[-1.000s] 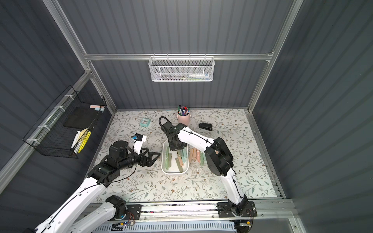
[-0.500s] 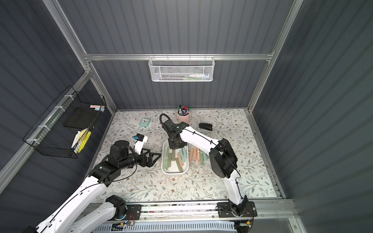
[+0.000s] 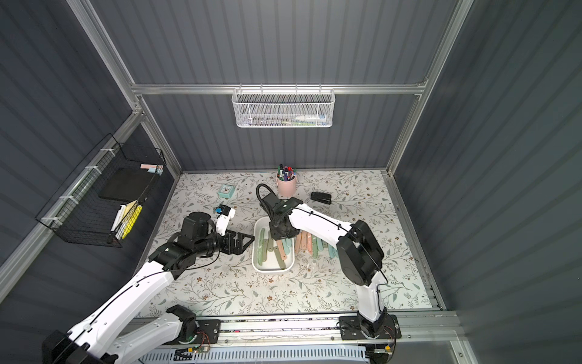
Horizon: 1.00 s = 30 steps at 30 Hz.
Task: Take the fruit knife out of the storage box
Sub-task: Pick up the fruit knife from the storage box.
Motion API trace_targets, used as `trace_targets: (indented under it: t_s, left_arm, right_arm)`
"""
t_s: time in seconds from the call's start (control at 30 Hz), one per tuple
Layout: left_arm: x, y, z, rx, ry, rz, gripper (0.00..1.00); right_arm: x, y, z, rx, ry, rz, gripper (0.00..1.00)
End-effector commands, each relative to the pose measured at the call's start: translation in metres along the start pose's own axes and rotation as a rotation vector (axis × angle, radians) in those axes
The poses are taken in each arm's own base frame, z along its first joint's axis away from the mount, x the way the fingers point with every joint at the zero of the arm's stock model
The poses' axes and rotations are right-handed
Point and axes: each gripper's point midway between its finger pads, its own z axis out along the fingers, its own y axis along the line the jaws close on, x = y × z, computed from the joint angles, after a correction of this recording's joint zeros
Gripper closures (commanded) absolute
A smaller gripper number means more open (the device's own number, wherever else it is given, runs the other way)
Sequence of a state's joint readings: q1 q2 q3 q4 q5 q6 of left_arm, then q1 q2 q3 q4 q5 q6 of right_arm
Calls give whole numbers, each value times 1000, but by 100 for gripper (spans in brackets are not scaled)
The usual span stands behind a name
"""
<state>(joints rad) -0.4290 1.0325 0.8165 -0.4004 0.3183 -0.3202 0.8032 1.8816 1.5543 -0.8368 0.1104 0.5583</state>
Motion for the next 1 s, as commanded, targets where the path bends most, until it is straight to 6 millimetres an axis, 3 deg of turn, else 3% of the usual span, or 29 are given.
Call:
trace_targets:
  t_s: [0.0, 0.17, 0.4, 0.53, 0.67, 0.87, 0.97]
  left_arm:
    - [-1, -2, 11, -76, 62, -4, 1]
    - [7, -9, 46, -180, 173, 49, 3]
    - [22, -9, 89, -289, 324, 41, 28]
    - [29, -2, 111, -357, 375, 3, 40]
    - [35, 5, 130, -400, 409, -36, 37]
    - [35, 12, 150, -439, 422, -54, 35]
    - [35, 18, 156, -476, 435, -44, 37]
  right_arm:
    - [-21, -23, -31, 18, -133, 80, 61]
    - [-9, -67, -45, 41, -156, 179, 59]
    - [9, -123, -61, 54, -187, 285, 59]
    - [14, -136, -67, 49, -203, 303, 57]
    - [16, -143, -72, 56, -214, 313, 55]
    - [10, -143, -78, 5, -300, 301, 25]
    - [9, -143, -80, -8, -312, 303, 19]
